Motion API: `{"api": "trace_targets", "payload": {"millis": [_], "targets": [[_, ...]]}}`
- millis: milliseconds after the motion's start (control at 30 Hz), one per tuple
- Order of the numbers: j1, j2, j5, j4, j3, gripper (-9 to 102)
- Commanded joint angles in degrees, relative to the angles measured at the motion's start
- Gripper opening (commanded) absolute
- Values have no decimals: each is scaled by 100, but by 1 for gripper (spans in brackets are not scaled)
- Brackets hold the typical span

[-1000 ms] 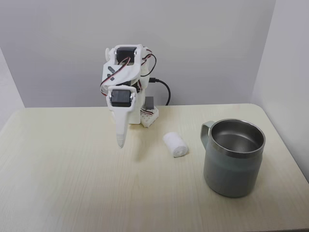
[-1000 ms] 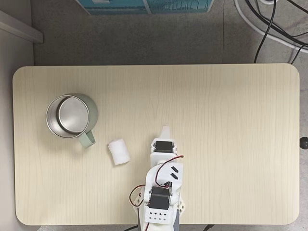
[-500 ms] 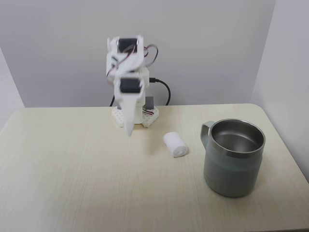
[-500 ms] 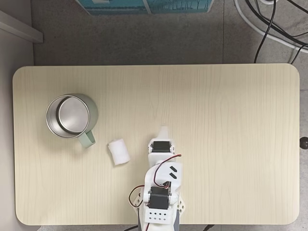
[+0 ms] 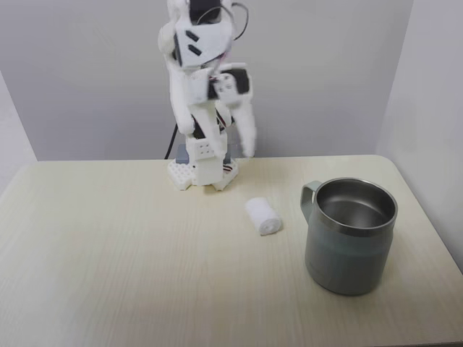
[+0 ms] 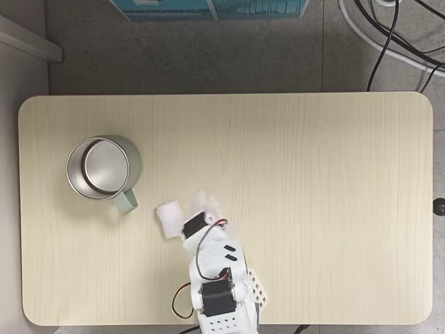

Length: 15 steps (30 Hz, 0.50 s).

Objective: Grasp a dressing and put it in the cup.

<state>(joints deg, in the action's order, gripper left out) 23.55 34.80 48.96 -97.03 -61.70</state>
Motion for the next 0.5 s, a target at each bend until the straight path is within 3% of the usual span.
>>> {"api": "trace_targets", "payload": {"millis": [0, 167, 467], "targets": [[352, 554, 791, -466, -229, 21], [712, 976, 1389, -123, 281, 23], [1354, 1415, 1362, 1969, 2232, 24]]}}
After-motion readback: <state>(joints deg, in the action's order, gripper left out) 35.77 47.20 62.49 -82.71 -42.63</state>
